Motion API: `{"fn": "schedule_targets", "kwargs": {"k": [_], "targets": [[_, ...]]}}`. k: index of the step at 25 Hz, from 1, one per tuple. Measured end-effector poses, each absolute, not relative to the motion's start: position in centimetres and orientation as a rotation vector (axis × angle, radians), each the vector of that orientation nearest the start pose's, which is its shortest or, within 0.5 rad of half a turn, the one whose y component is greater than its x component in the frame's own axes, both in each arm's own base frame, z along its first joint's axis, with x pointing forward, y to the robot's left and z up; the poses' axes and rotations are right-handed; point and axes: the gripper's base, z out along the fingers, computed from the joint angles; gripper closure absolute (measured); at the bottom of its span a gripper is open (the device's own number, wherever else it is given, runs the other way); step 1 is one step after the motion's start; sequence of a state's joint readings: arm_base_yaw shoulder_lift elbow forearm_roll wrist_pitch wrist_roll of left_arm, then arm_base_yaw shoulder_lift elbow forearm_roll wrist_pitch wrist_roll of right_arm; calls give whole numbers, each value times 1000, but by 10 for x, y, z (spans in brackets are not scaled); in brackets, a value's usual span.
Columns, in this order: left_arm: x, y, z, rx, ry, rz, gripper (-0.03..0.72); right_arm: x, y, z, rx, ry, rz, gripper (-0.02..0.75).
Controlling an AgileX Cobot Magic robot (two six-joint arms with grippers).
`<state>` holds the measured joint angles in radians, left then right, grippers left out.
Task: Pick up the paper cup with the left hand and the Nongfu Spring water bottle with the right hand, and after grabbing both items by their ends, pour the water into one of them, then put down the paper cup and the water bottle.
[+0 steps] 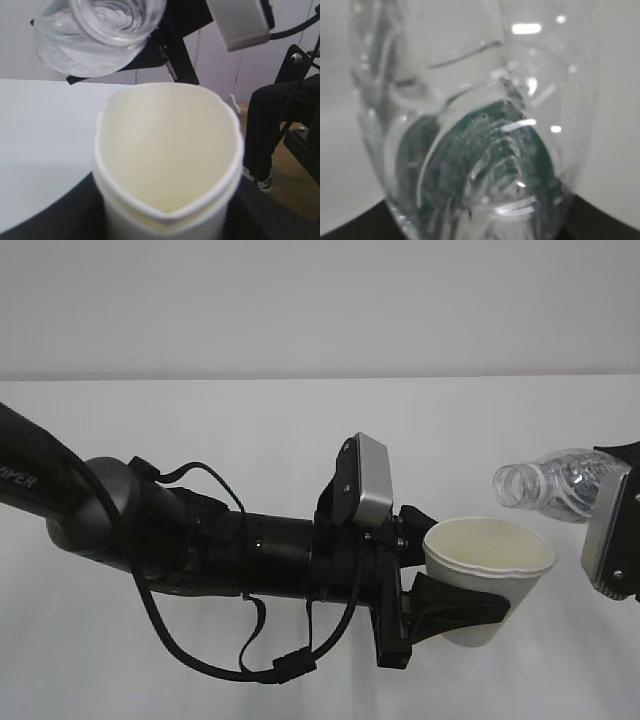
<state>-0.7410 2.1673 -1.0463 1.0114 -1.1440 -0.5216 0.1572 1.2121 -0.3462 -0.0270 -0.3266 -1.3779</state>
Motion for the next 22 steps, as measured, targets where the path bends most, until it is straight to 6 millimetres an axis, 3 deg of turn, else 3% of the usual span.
{"fn": "schedule_targets", "kwargs": {"k": [22], "targets": [[249,-320,125,1288,1298,-1236,272,211,34,202,-1573,1414,-837,374]]}}
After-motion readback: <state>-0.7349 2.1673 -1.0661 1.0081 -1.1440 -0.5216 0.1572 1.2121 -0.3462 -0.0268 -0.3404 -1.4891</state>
